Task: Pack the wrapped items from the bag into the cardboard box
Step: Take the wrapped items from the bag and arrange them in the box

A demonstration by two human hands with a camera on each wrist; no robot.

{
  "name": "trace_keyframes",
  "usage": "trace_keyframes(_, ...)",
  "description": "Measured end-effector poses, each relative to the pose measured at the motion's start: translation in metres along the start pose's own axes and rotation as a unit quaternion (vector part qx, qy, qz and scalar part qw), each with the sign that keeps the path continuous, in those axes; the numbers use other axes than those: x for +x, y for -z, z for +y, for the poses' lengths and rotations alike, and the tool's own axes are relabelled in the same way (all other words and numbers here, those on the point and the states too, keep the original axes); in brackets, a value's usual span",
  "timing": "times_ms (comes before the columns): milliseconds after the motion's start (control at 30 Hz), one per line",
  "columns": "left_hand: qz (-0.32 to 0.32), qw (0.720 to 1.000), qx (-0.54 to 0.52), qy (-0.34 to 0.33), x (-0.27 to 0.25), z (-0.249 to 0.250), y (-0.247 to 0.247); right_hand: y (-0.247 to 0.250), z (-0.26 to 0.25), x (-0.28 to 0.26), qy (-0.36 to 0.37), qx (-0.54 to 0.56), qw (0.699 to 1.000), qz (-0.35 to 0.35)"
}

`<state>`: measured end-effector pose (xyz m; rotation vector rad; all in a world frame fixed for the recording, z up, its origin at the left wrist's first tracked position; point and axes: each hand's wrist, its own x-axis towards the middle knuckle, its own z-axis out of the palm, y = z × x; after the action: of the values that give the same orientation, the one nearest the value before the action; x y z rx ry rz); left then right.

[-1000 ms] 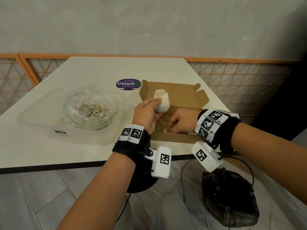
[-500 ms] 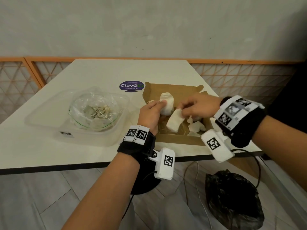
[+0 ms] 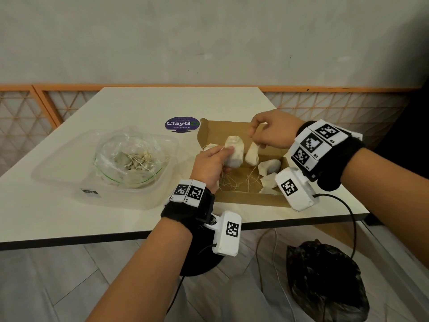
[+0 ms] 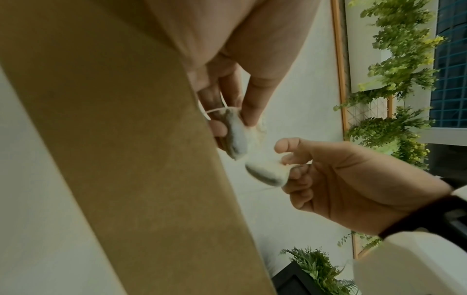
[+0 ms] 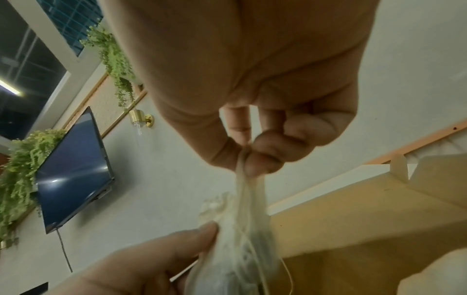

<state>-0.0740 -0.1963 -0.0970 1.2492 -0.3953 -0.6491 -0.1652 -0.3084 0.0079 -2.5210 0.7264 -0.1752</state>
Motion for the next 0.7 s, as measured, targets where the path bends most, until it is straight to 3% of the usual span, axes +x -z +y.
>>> trace_keyframes(100, 0.007, 1.000, 0.005, -0.008, 0.001, -0.001, -0.002, -0.002, -0.005, -0.002, -0.023, 0.055, 0.998, -0.030)
trace_keyframes(233, -0.018, 1.000, 0.009, -0.019, 0.000, -0.002, -0.003, -0.008, -0.018, 0.000, -0.095, 0.184, 0.972, -0.108)
trace_keyframes(500, -0.035, 0.999, 0.008, -0.005, 0.000, 0.000, -0.002, -0.014, -0.024, 0.005, -0.168, 0.282, 0.941, -0.084)
trace_keyframes(633, -0.069, 0.997, 0.013, -0.015, -0.002, -0.001, -0.002, -0.015, -0.026, 0.002, -0.159, 0.265, 0.947, -0.083)
trace_keyframes(700, -0.065, 0.998, 0.016, -0.018, -0.002, -0.001, -0.001, -0.012, -0.018, 0.005, -0.128, 0.221, 0.966, -0.044)
